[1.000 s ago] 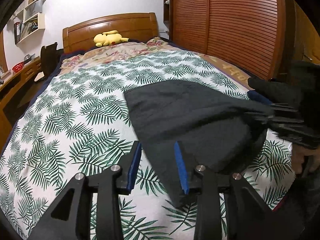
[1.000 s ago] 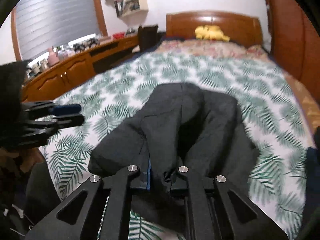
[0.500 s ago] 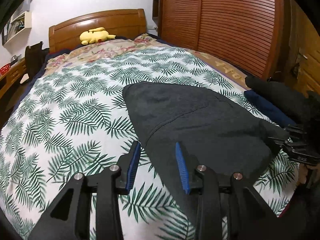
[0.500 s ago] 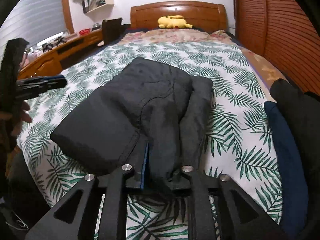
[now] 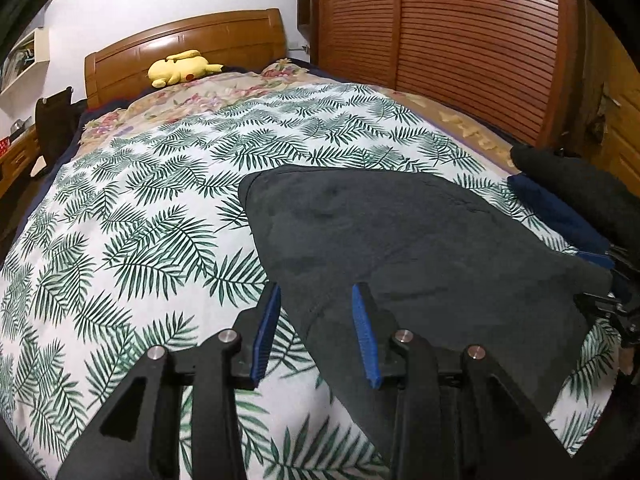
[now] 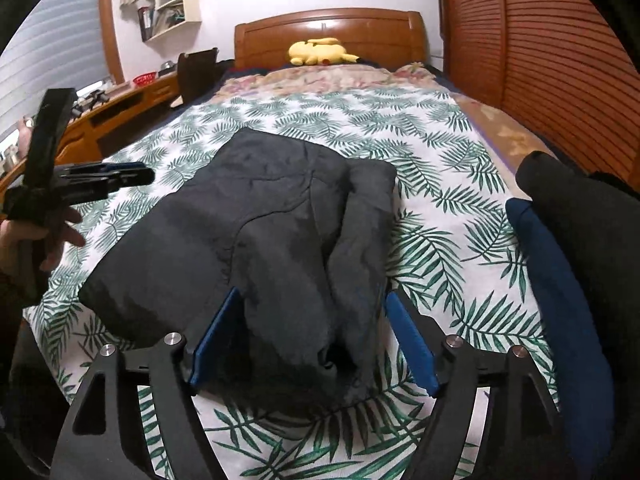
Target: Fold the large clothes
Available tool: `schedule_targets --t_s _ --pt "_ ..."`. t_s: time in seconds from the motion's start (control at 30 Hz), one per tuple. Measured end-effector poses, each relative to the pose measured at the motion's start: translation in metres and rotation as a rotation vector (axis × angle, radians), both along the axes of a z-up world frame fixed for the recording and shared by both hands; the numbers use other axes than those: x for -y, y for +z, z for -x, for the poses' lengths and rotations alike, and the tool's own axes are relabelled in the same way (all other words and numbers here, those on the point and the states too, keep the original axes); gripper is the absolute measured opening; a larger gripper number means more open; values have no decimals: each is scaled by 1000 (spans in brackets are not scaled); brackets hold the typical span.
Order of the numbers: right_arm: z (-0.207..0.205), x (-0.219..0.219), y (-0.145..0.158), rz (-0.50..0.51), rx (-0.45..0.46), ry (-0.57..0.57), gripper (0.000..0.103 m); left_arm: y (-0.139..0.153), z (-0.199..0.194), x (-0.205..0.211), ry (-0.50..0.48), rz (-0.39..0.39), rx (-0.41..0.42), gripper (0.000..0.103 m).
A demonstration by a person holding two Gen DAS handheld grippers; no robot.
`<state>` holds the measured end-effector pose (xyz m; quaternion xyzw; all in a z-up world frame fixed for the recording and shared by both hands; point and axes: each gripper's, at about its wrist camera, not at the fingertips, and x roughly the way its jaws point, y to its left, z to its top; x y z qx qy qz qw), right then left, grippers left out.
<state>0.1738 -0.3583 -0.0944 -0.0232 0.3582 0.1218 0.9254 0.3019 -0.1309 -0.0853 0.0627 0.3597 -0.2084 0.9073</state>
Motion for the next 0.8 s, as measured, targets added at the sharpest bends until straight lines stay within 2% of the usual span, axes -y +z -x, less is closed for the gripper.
schedule_targets --t_s 0.2,0.4,0.53,0.63,0.8 --pt "-3 5 -16 -4 -46 -8 87 -7 -36 9 -7 -37 -6 36" --pt "-10 6 -40 -49 -137 1 87 -22 -86 18 7 -78 -36 36" --pt "-14 5 -47 -92 -174 11 87 -36 -115 15 35 -54 -81 36" --pt "-16 3 -53 -119 -195 25 87 -47 -134 15 40 -34 -122 41" --pt "-17 -1 -58 -144 -214 39 88 -53 -144 15 56 -21 -130 52"
